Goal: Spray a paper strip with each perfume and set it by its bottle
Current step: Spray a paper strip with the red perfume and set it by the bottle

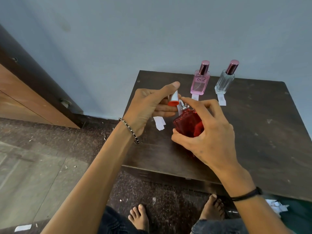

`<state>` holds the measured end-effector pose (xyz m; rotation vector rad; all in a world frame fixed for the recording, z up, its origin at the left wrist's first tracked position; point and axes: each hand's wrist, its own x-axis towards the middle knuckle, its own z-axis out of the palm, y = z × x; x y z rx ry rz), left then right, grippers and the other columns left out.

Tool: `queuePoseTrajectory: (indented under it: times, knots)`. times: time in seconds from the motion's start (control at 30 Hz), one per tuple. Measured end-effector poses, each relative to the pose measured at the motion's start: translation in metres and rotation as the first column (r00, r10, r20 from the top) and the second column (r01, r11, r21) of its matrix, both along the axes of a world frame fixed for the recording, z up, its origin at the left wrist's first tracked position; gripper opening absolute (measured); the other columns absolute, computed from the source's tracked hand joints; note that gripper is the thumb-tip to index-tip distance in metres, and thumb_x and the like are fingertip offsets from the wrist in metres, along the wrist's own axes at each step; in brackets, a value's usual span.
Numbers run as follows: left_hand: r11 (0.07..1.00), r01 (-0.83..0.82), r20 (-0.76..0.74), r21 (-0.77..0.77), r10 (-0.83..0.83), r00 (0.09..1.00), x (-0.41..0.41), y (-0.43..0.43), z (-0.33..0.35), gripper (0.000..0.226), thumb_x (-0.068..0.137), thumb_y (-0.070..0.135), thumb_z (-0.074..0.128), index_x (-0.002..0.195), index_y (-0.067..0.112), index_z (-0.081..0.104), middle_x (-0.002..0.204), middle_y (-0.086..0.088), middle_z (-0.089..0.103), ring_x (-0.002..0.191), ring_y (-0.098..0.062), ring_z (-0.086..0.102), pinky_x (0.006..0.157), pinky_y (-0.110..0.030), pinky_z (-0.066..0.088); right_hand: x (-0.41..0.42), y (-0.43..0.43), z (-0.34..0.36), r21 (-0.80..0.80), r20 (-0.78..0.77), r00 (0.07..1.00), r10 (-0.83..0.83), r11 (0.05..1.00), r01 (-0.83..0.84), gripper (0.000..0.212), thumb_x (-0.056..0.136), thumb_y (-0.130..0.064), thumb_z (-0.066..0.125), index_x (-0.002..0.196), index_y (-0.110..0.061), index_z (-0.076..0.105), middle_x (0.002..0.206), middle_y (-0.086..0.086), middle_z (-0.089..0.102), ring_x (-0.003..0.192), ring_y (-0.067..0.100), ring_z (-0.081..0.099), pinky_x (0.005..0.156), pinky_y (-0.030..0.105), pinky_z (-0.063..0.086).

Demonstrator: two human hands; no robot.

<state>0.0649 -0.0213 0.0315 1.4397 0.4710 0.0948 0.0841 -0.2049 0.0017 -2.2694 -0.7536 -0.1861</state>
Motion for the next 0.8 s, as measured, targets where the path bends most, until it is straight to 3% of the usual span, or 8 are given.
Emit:
queuePoseTrajectory:
  times: [0.17,0.33,0.67,0.73,0.8]
  knots:
    - [0.997,0.022,-0.022,-0.074,-0.023,0.999,-0.0014,0.0011,0.0013,0.044,0.085,0.040,0.077,0.099,-0.002,0.078,0.095,-0.017,0.080,0.085,-0.029,0.079,0.069,-0.032,0.063,-0.0013,0.0000,0.0016,-0.025,0.022,1.000,0.009,1.000,-0.009,0.083,0.068,-0.065,0.072,0.141,-0.032,0.052,0.125,0.003,0.053,0.102,0.007,0.047,0.082,0.046,0.061]
    - [0.994,0.044,-0.048,-0.100,-0.049,0.998,-0.0014,0.0023,0.0015,0.039,0.086,0.040,0.076,0.095,0.002,0.079,0.096,-0.016,0.080,0.087,-0.029,0.079,0.068,-0.030,0.063,-0.0035,0.0019,0.0046,-0.045,0.024,1.000,0.004,0.999,-0.003,0.080,0.067,-0.067,0.066,0.138,-0.032,0.053,0.122,0.001,0.053,0.097,0.017,0.061,0.076,0.043,0.063]
    - [0.991,0.067,-0.060,-0.118,-0.075,0.995,-0.0010,0.0039,-0.0001,0.036,0.085,0.039,0.077,0.094,0.004,0.079,0.097,-0.015,0.080,0.087,-0.028,0.079,0.069,-0.032,0.064,-0.0035,0.0033,0.0035,-0.047,0.003,1.000,-0.012,0.999,0.012,0.080,0.066,-0.069,0.064,0.138,-0.035,0.051,0.123,-0.001,0.051,0.095,0.010,0.054,0.078,0.039,0.060]
    - [0.991,0.066,-0.058,-0.120,-0.073,0.996,-0.0003,0.0049,-0.0008,0.031,0.085,0.039,0.078,0.084,0.008,0.081,0.098,-0.015,0.080,0.088,-0.029,0.079,0.070,-0.033,0.064,-0.0028,0.0029,0.0021,-0.034,-0.008,1.000,-0.014,0.999,0.013,0.081,0.067,-0.068,0.068,0.140,-0.038,0.048,0.123,-0.003,0.050,0.096,0.006,0.050,0.079,0.034,0.058]
    - [0.990,0.062,-0.052,-0.125,-0.069,0.996,0.0003,0.0056,-0.0015,0.030,0.084,0.040,0.078,0.079,0.010,0.082,0.099,-0.015,0.080,0.088,-0.029,0.079,0.071,-0.034,0.064,-0.0003,0.0018,0.0010,-0.013,-0.047,0.999,0.007,1.000,-0.008,0.087,0.066,-0.070,0.069,0.143,-0.039,0.045,0.125,-0.006,0.050,0.099,0.001,0.047,0.083,0.016,0.050]
